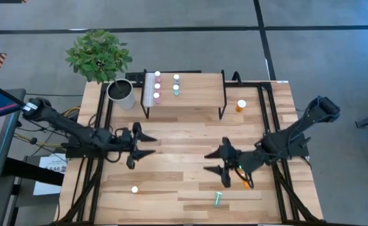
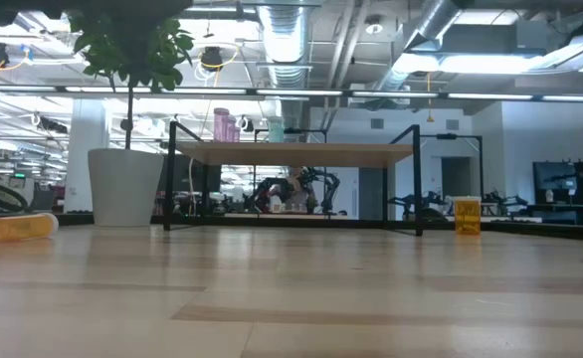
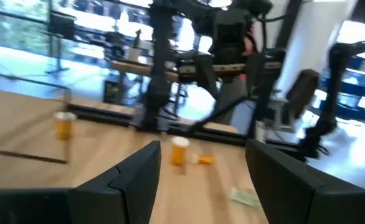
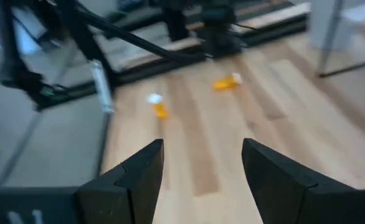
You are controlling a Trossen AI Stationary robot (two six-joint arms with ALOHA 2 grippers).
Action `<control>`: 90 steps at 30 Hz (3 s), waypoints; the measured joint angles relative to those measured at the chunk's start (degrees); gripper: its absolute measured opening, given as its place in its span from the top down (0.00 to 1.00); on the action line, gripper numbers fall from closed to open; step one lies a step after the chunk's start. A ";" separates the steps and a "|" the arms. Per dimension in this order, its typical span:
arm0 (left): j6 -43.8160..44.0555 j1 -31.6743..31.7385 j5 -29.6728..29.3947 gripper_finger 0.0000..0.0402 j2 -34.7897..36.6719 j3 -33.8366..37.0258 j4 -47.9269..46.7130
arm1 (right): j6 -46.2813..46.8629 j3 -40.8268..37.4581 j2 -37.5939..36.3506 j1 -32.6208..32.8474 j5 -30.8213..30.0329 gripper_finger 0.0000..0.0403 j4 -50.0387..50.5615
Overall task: Pick and place medicine bottles onto shelf by color
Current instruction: Put the blue pill bottle aligned with the other blue pill bottles on the shelf
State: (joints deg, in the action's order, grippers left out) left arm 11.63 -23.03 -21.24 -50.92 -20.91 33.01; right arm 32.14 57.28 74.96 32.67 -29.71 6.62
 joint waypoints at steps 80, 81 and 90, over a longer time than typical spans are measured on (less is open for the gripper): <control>1.44 -14.16 -5.72 0.45 -23.91 -2.71 25.08 | 68.78 19.43 40.58 14.14 17.99 0.41 32.12; 1.48 -14.16 -5.81 0.45 -23.91 -2.71 25.07 | 67.83 19.43 40.52 14.16 18.57 0.41 32.10; 1.51 -14.16 -6.14 0.45 -23.91 -2.71 25.08 | 61.13 19.39 40.46 14.12 22.70 0.48 32.12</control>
State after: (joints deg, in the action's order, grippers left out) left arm 13.14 -37.19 -27.38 -74.83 -23.62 58.09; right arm 93.27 76.66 115.42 46.78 -7.02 38.74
